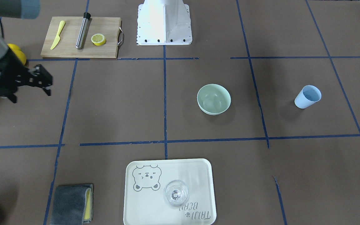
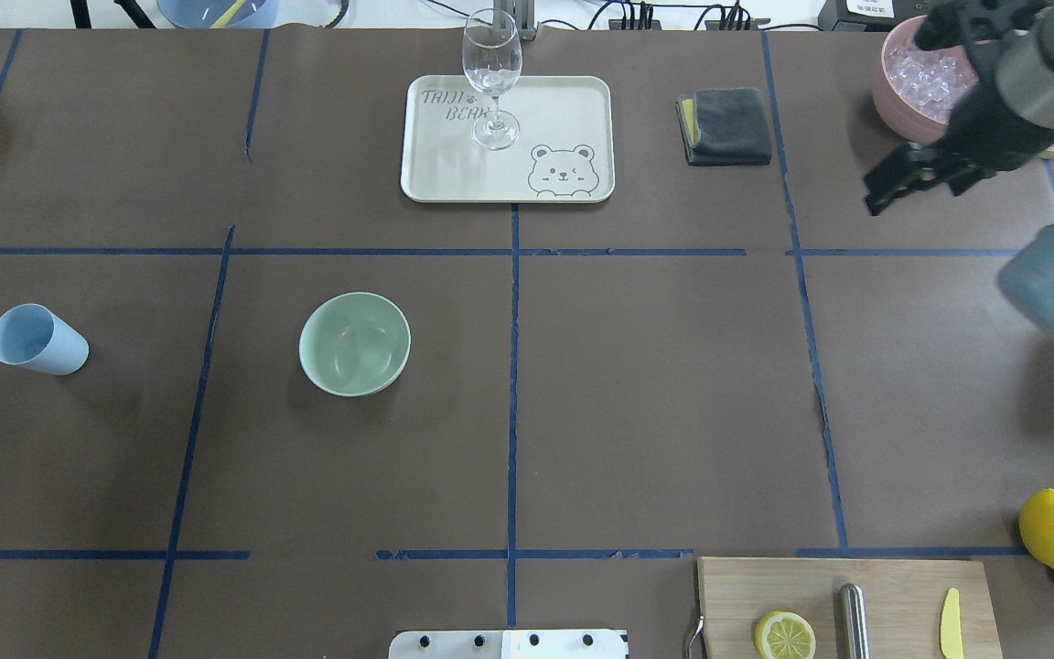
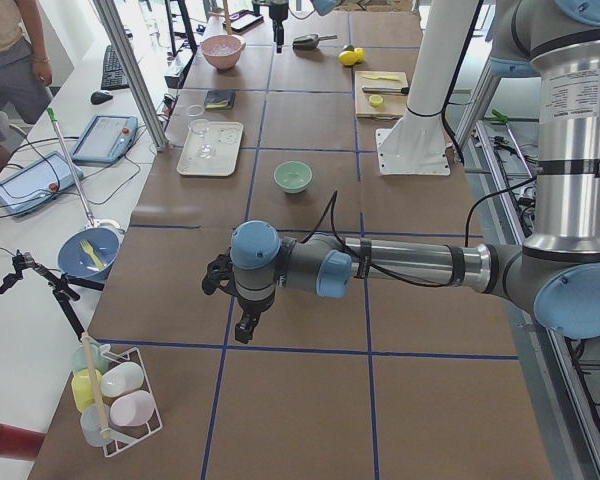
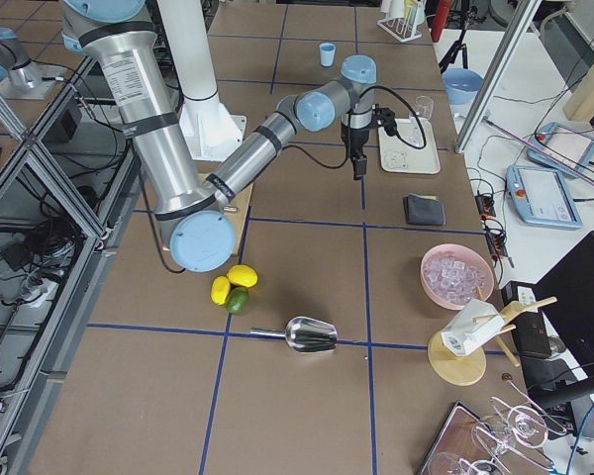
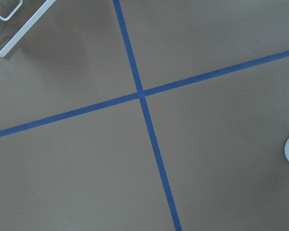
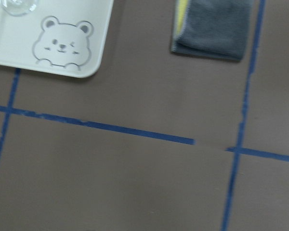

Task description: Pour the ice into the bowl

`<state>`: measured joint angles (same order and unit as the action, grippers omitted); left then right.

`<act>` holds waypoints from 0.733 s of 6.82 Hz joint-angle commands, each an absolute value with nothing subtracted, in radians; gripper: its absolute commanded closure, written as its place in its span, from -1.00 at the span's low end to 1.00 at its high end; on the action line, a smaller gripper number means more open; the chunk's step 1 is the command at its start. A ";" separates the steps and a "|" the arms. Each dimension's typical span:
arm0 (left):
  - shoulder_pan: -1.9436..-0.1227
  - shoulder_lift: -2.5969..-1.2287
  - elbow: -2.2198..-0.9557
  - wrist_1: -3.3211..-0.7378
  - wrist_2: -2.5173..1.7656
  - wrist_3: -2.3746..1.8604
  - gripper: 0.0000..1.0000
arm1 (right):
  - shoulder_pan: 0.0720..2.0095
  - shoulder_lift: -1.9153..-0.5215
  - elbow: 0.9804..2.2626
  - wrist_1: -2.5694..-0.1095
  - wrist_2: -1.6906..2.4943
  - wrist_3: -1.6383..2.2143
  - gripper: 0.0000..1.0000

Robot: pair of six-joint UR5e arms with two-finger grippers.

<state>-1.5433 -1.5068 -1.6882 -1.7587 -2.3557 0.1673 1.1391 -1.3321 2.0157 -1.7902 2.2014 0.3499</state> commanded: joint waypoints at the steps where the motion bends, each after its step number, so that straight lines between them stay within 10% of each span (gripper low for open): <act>1: -1.543 -1.520 -1.684 -1.861 -2.353 0.161 -1.00 | 1.405 -1.651 2.026 -1.786 2.265 -0.076 -1.00; 5: -1.542 -1.558 -1.667 -2.088 -2.356 0.160 -1.00 | 1.618 -1.844 1.948 -1.779 2.330 -0.299 -1.00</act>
